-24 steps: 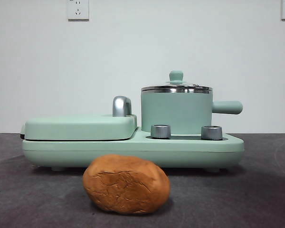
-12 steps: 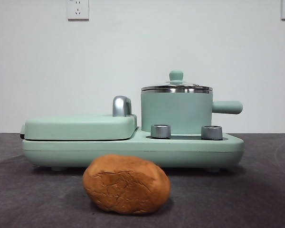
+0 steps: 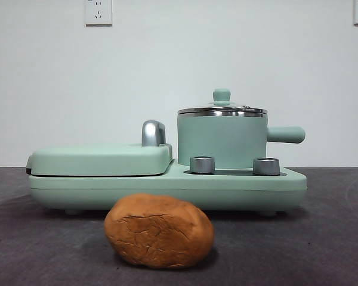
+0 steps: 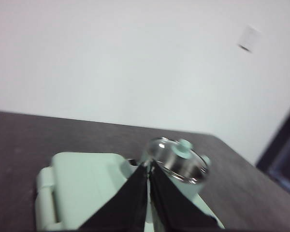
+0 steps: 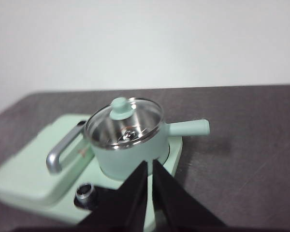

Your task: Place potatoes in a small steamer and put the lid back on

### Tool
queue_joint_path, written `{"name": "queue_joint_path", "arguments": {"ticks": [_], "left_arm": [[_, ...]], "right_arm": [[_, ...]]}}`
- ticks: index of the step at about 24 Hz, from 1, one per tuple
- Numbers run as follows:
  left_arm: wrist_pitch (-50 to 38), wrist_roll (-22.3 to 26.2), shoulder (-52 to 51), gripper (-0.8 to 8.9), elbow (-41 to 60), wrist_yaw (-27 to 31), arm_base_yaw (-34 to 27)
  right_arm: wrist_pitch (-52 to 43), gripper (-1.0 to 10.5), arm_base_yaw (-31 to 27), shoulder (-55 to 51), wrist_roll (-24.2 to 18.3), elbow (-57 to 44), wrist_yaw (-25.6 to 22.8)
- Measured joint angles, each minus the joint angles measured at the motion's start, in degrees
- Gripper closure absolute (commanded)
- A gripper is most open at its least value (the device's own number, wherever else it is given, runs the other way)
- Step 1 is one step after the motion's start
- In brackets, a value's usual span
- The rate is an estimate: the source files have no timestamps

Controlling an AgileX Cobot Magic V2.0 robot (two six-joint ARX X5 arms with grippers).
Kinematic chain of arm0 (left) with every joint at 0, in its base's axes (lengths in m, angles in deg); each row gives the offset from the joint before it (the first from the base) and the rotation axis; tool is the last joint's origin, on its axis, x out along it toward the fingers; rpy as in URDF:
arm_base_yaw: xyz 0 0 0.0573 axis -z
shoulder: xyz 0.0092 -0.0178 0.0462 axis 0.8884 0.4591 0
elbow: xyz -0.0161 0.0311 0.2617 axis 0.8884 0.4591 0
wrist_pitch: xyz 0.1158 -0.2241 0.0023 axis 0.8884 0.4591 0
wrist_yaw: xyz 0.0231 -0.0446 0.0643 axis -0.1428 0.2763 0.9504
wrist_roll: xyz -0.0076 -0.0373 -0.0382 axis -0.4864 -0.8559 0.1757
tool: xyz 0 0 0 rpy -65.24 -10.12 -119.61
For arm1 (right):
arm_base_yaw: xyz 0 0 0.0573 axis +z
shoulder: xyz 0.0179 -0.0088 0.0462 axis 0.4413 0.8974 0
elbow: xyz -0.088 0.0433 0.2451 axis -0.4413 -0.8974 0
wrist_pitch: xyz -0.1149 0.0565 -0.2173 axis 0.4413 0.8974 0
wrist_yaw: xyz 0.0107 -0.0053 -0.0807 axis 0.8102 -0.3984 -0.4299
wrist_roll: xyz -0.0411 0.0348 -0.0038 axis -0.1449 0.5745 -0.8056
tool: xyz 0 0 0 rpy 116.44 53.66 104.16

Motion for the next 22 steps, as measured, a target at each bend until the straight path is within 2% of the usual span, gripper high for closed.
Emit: {"name": "queue_joint_path", "arguments": {"ticks": [4,8,10,12,17,22], "left_arm": [[6.1,8.0,4.8,7.89,-6.7,-3.5,0.2],[11.2,15.6,8.9,5.99,-9.9,-3.7,1.5],[12.2,19.3,10.6,5.63,-10.9,-3.7,2.7],[12.1,21.3,11.8,5.61,-11.7,-3.7,3.9],[11.8,24.3,14.6,5.59,-12.2,-3.7,7.2],[10.3,25.9,19.7,5.59,-12.2,-2.6,11.0]], "right_arm": [[2.7,9.3,0.0,3.5,-9.1,3.9,1.8],[3.9,9.3,0.0,5.2,-15.8,4.2,1.9],[4.8,9.2,0.0,5.7,-18.6,4.2,1.9],[5.9,8.5,0.0,6.1,-21.0,4.2,1.9],[6.8,7.0,0.0,6.4,-24.0,4.2,1.8],[6.8,6.8,0.0,6.5,-24.6,4.2,0.5]]}}
